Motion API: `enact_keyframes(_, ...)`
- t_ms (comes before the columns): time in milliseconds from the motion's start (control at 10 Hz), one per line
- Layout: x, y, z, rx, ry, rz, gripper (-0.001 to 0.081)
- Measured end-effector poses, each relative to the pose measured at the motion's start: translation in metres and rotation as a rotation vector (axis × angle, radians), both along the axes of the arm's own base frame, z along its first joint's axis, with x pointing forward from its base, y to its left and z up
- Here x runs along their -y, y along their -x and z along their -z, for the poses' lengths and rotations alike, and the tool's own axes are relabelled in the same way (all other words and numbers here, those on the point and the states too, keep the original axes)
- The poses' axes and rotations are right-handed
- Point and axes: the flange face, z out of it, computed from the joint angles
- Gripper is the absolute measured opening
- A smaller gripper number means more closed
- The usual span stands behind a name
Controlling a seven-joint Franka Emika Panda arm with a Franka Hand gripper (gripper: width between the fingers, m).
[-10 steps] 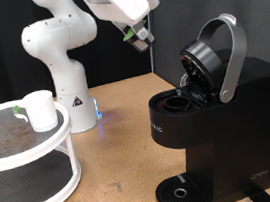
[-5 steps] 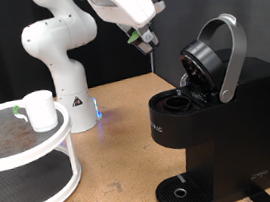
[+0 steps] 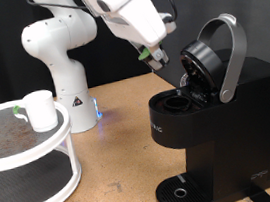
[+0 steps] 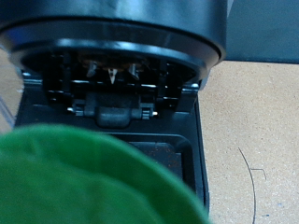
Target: Make a cup of coffee with the keurig machine
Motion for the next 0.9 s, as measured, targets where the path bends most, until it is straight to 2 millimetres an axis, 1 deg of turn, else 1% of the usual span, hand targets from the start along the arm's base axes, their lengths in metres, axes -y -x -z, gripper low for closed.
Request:
enact_keyframes(200,-0.012,0.000,0.017,0.002,0.021,0.000,0.0469)
enact_keyframes(400,-0.020,0.002,0.031,-0.008,0.036,-0.006,0.0469)
enact_keyframes(900,-0.031,-0.002,0.060,-0.046,0.088,0.005,0.0469)
